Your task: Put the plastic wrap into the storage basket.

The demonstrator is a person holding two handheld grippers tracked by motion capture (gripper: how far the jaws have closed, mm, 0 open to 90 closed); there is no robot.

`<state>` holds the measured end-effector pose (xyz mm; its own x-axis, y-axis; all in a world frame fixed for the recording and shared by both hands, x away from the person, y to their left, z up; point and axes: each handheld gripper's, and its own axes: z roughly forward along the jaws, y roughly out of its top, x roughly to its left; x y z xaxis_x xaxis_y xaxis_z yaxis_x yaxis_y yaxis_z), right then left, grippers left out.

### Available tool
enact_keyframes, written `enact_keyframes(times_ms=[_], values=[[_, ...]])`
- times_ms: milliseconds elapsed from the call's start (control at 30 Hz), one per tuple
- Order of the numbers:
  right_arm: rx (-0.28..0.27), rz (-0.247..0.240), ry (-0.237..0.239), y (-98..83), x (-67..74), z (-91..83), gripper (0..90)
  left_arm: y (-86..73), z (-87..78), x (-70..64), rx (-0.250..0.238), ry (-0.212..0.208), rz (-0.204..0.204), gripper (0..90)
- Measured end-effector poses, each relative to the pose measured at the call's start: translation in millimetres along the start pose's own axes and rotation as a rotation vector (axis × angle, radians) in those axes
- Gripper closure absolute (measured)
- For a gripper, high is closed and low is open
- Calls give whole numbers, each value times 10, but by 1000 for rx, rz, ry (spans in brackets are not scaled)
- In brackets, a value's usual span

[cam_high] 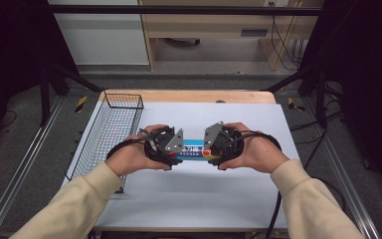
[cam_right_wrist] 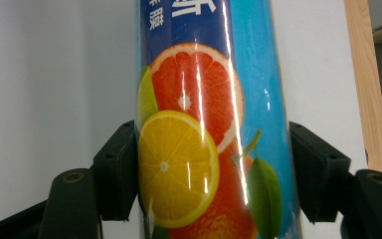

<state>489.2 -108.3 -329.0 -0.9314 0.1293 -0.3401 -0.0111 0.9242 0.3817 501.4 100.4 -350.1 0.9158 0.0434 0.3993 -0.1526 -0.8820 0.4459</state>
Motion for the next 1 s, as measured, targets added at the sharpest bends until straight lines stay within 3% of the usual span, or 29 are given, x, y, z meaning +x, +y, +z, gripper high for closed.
enact_keyframes(times_ms=[367,633,700,733,767,800,833,933,1000], values=[[-17,-8,32,-50,43,43,310,26,-25,-138,23,20,-2,296],[-4,-25,20,-40,81,64,305,7,-24,-173,16,23,-9,299],[4,-42,19,-43,115,94,176,-11,-11,-180,15,21,-17,300],[4,-42,19,-43,115,94,176,-11,-11,-180,15,21,-17,300],[7,-74,-12,-37,152,99,117,-19,-2,-183,14,19,-20,300],[7,-74,-12,-37,152,99,117,-28,4,-188,15,21,-21,300],[2,-74,-43,-36,174,88,95,-36,13,-192,13,16,-24,301],[-14,-45,-106,-81,189,5,61,-59,28,-215,20,13,-22,301],[-25,-40,-123,-152,178,-80,63,-77,38,-226,22,13,-24,301]])
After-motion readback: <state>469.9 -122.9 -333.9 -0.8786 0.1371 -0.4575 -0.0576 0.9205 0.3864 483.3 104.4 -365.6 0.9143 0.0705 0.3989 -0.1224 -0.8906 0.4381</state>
